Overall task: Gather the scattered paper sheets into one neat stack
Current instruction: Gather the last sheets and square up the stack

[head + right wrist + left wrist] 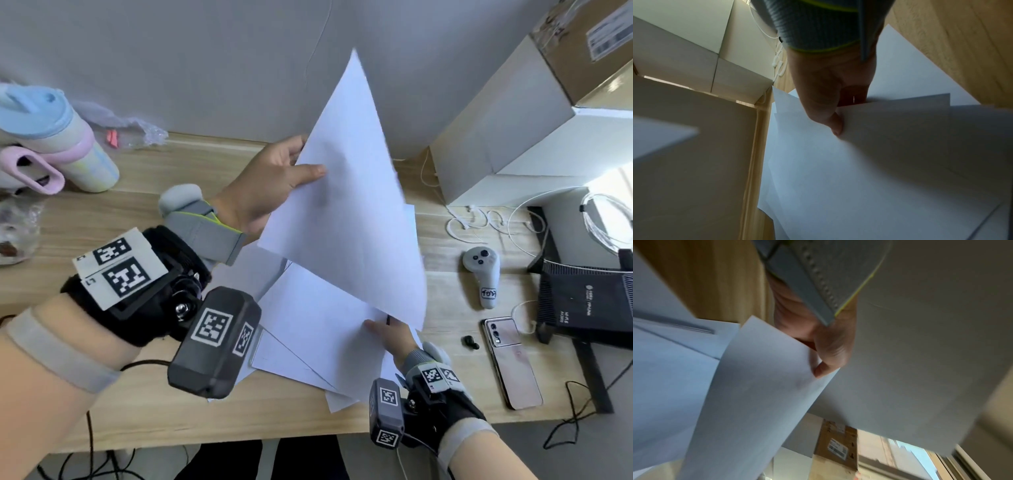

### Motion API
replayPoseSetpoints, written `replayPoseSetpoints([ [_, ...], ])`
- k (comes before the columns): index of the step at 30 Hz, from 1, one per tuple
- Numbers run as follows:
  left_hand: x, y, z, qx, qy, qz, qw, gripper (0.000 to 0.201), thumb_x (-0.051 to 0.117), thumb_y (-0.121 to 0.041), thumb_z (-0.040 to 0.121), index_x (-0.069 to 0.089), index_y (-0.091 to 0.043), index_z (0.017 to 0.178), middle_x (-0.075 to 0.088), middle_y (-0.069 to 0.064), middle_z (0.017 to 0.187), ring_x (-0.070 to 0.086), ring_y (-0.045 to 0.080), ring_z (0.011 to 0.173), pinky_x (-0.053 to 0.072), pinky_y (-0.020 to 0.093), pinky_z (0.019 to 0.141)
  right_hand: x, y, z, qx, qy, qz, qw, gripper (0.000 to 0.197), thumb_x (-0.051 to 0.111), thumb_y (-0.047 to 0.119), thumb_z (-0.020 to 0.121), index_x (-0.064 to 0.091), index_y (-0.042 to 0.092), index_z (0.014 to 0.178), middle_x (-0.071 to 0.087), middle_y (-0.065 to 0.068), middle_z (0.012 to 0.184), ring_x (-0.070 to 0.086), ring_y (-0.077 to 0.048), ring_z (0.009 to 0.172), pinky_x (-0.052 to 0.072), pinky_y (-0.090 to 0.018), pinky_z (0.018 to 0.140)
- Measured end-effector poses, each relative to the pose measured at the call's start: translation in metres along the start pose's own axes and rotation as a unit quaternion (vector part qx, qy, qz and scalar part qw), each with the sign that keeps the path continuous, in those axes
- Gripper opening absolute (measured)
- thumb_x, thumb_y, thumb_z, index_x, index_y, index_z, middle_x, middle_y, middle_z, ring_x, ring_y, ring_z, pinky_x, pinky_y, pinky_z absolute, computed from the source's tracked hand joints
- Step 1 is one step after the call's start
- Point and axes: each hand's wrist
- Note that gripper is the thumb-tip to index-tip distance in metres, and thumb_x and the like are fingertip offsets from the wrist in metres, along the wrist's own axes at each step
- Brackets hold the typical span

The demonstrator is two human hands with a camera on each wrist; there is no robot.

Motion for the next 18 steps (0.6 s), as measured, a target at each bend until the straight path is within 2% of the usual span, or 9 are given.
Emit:
replayPoseSetpoints([
  [1,-0.001,0.009,0.001,-0.018,-0.015,-0.008,1.0,0.029,0.048,-0.001,0.092,0.057,-0.01,0.118,0.068,0.004,0.107,0.069,0.019,0.084,0.059,0.034,0.079,-0.002,-0.003,0.001,0.006,0.001,0.01,1.0,0.056,0.073,0.022,0.07,0.056,0.006,0.122,0.065,-0.01,0.112,0.06,-0.025,0.101,0.045,-0.033,0.084],
  [2,-0.003,0.02,0.002,-0.038,-0.031,-0.011,0.999,0.031,0.048,-0.001,0.092,0.055,-0.008,0.122,0.067,0.006,0.109,0.068,0.021,0.085,0.058,0.036,0.08,-0.004,-0.002,-0.001,0.006,0.001,0.018,1.0,0.052,0.072,0.018,0.074,0.057,0.005,0.122,0.064,-0.011,0.114,0.059,-0.024,0.101,0.045,-0.033,0.086],
  [4,-0.009,0.044,0.003,-0.081,-0.053,-0.005,0.995,0.034,0.048,-0.001,0.092,0.052,-0.006,0.125,0.065,0.008,0.109,0.066,0.022,0.084,0.057,0.037,0.079,-0.006,0.003,-0.005,-0.015,0.02,0.016,1.0,0.026,0.065,0.006,0.084,0.059,0.007,0.109,0.063,-0.009,0.108,0.056,-0.024,0.101,0.044,-0.038,0.091],
  [6,-0.015,0.07,0.004,-0.121,-0.061,0.013,0.991,0.03,0.048,0.0,0.092,0.053,-0.006,0.121,0.063,0.011,0.111,0.064,0.025,0.087,0.053,0.039,0.084,-0.009,0.009,-0.01,-0.046,0.056,0.012,0.997,0.013,0.062,0.006,0.08,0.06,0.013,0.091,0.062,-0.008,0.094,0.053,-0.022,0.096,0.043,-0.037,0.087],
  [9,-0.025,0.106,0.001,-0.173,-0.084,0.062,0.979,0.028,0.046,0.002,0.091,0.057,-0.012,0.113,0.064,0.006,0.103,0.062,0.023,0.084,0.049,0.039,0.089,-0.01,0.007,-0.003,-0.034,0.078,0.004,0.996,0.03,0.051,0.011,0.065,0.063,0.012,0.092,0.065,-0.004,0.086,0.055,-0.021,0.084,0.046,-0.031,0.073],
  [12,-0.032,0.141,-0.001,-0.219,-0.089,0.145,0.961,0.033,0.047,0.001,0.088,0.058,-0.011,0.116,0.068,0.011,0.106,0.063,0.027,0.088,0.049,0.043,0.091,-0.013,0.007,-0.001,-0.015,0.089,-0.003,0.996,0.032,0.046,-0.001,0.079,0.063,0.016,0.1,0.067,-0.009,0.099,0.058,-0.025,0.09,0.049,-0.04,0.086],
  [13,-0.034,0.15,-0.002,-0.236,-0.085,0.185,0.95,0.028,0.048,-0.001,0.087,0.059,-0.011,0.111,0.067,0.014,0.106,0.062,0.027,0.09,0.049,0.042,0.091,-0.014,0.007,-0.001,-0.01,0.093,0.005,0.996,0.033,0.043,-0.003,0.082,0.062,0.017,0.099,0.065,-0.009,0.097,0.056,-0.025,0.088,0.047,-0.038,0.083],
  [16,-0.03,0.169,-0.003,-0.26,-0.063,0.235,0.935,0.026,0.045,-0.001,0.088,0.053,-0.014,0.109,0.059,0.009,0.103,0.057,0.024,0.091,0.045,0.032,0.079,-0.016,0.01,-0.001,0.004,0.08,0.061,0.995,0.02,0.045,0.01,0.091,0.062,0.018,0.096,0.06,-0.006,0.087,0.052,-0.023,0.079,0.044,-0.031,0.07],
  [18,-0.025,0.174,-0.003,-0.253,-0.045,0.252,0.933,0.033,0.042,0.0,0.089,0.048,-0.014,0.118,0.053,0.004,0.104,0.051,0.021,0.092,0.041,0.028,0.072,-0.016,0.01,-0.002,0.016,0.079,0.095,0.992,0.02,0.048,0.032,0.094,0.064,0.02,0.096,0.066,-0.002,0.087,0.059,-0.021,0.08,0.047,-0.033,0.073],
])
Point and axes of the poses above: each hand's wrist, its own z-axis towards the middle knuckle, its own x-axis out of the palm, y = z × x
